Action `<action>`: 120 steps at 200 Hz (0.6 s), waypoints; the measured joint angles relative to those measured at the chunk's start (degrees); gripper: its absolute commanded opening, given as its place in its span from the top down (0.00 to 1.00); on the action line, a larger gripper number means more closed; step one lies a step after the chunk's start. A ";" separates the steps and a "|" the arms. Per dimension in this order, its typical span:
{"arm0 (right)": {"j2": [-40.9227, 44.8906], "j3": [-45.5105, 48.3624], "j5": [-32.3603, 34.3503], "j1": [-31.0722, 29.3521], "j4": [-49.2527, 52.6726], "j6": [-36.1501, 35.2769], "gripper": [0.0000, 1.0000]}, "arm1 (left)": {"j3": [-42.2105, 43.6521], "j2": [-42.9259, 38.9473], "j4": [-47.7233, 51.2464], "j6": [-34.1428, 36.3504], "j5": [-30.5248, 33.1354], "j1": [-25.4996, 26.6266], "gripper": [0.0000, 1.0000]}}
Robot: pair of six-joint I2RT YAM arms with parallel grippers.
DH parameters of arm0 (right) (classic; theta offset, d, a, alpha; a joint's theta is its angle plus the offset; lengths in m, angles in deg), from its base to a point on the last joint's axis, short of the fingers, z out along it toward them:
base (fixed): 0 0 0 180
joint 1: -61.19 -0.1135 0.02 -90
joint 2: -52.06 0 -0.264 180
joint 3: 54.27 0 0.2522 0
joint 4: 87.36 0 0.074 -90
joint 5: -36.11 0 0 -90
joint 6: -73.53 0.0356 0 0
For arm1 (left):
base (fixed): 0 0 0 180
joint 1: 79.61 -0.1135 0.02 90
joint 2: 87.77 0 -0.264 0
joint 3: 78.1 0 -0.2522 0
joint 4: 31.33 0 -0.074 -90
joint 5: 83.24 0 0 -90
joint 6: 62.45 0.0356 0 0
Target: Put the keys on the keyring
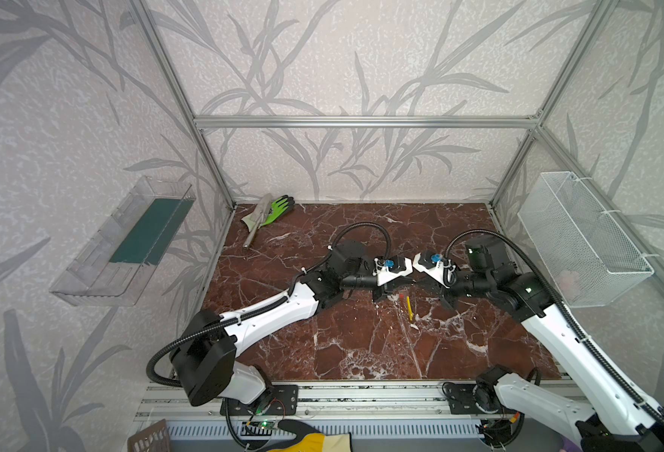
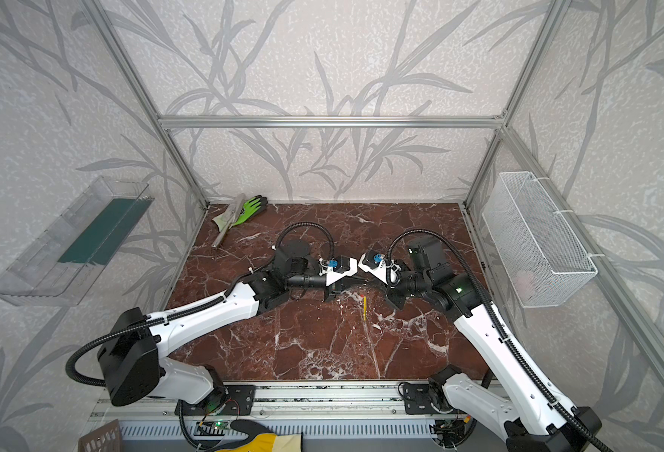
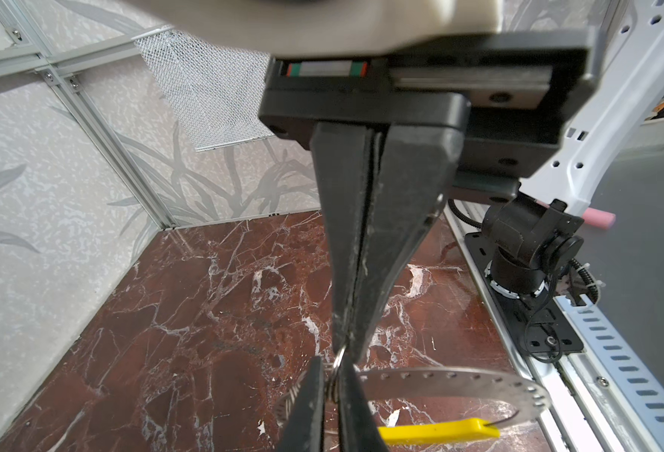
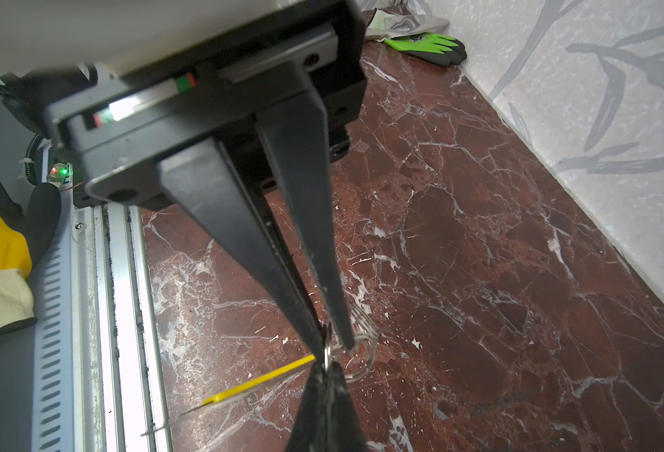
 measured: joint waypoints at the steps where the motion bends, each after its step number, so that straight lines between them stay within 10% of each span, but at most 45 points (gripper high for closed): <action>1: 0.02 0.00 0.02 0.00 -0.02 0.00 1.00 | 0.00 0.00 -0.02 0.02 -0.02 0.00 0.95; 79: 6.93 6.16 2.12 1.86 -9.07 0.87 0.66 | -0.28 0.52 -3.89 -3.63 -1.42 -0.22 1.00; 120: 15.39 14.29 0.26 6.91 -17.42 4.83 0.69 | 2.45 0.57 -16.72 -12.50 -3.39 -1.42 1.00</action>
